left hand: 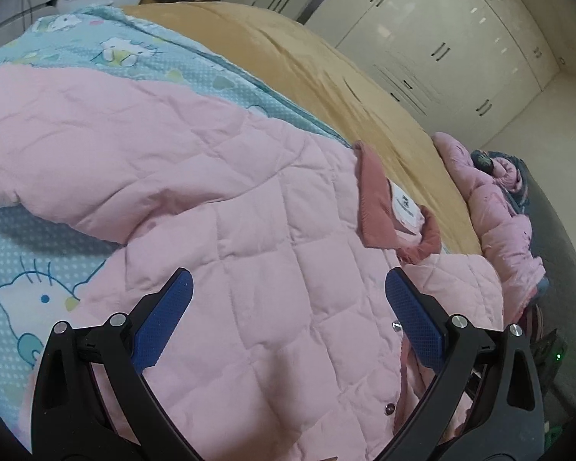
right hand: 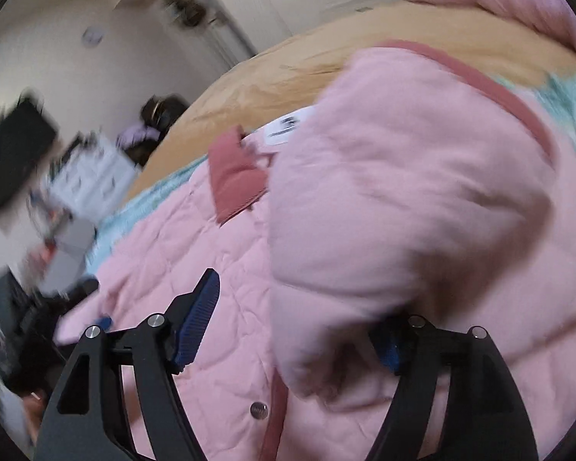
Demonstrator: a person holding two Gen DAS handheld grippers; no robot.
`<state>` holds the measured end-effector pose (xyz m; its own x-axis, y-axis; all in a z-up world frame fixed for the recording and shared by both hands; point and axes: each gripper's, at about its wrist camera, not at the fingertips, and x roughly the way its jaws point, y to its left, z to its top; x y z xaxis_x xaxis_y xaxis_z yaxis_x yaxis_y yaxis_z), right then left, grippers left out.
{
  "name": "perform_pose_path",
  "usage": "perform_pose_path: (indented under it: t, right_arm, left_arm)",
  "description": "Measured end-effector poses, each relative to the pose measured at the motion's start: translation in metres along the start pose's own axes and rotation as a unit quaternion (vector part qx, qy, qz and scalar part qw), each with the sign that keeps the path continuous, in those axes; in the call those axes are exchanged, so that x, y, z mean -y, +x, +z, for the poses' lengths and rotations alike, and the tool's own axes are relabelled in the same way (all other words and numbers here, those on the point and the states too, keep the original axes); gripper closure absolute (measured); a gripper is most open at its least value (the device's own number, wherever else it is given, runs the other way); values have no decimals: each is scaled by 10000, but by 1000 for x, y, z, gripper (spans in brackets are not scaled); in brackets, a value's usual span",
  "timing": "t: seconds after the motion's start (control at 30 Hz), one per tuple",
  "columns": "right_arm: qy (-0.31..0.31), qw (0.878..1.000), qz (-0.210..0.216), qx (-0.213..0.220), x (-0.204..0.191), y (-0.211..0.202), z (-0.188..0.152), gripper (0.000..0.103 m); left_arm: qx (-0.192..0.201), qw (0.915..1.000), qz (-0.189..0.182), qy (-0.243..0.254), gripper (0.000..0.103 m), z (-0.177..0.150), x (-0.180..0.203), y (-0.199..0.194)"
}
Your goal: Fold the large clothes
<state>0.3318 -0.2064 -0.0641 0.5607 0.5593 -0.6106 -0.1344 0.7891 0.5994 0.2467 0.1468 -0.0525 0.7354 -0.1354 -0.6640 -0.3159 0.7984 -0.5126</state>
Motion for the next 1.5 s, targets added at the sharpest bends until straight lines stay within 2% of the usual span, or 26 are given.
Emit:
perform_pose_path:
  t: [0.03,0.1,0.13,0.17,0.2,0.23,0.33,0.43,0.53,0.67,0.8,0.97,1.03,1.17,1.27,1.3,1.4,1.5]
  right_arm:
    - [455,9988,9,178,12,-9,0,26]
    - [943,9948,195,334,27,-16,4,29]
    - [1152,9923,254,370,34,-18,7,45]
    - [1183,9917,337,372,35,-18,10,56]
    - [1074,9928,357,405,32,-19,12,71]
    - [865,9946,319,474,25,-23,14,75]
    - [-37,9971,297,704,-13,-32,13,77]
    - [-1097,9913,98,727,-61,-27,2,78]
    - [-1544,9860,25,625,-85,-17,-8,79]
    - [-1983,9777,-171,667,-106,-3,-16,79]
    - [-2503,9654,-357,642,-117,4,-27,79]
    - [-2727,9617,-123,258,-121,17,-44,71]
    - [-2777,9606,1,88,-123,22,-51,66]
    - [-2941,9555,-20,-231,-129,31,-65,65]
    - [-3018,9519,133,-512,-132,35,-77,49]
    - [-3020,9510,202,-628,-134,35,-79,36]
    - [-2948,9498,433,-952,-130,26,-85,34]
    - [-2634,9595,501,-865,-114,5,-75,34]
  left_arm:
    - [21,10000,-4,43,9,-1,1,-1]
    - [52,9999,-54,92,9,-2,3,-2]
    - [51,9998,-133,102,9,-3,3,-3]
    - [47,9998,-180,101,9,-4,2,-4]
    - [46,9998,-197,93,9,-5,2,-5]
    - [50,9997,-236,80,9,-5,2,-7]
    - [99,9992,-385,70,9,-3,3,-15]
    - [185,9973,-715,-26,9,1,2,-26]
    - [383,9944,-981,-104,9,6,-1,-38]
    - [360,9929,-1124,-149,9,8,-5,-37]
    - [162,9887,-1422,-437,9,8,-14,-27]
    - [-72,9826,-1712,-716,9,6,-19,-15]
    - [-101,9813,-1776,-732,9,5,-19,-14]
    - [-148,9798,-1899,-617,9,4,-13,-12]
    - [-259,9804,-1894,-480,9,1,-6,-6]
    - [-309,9802,-1896,-484,9,0,-6,-3]
    - [-489,9787,-1922,-528,9,-7,-6,9]
    - [-714,9805,-1770,-465,9,-15,-2,24]
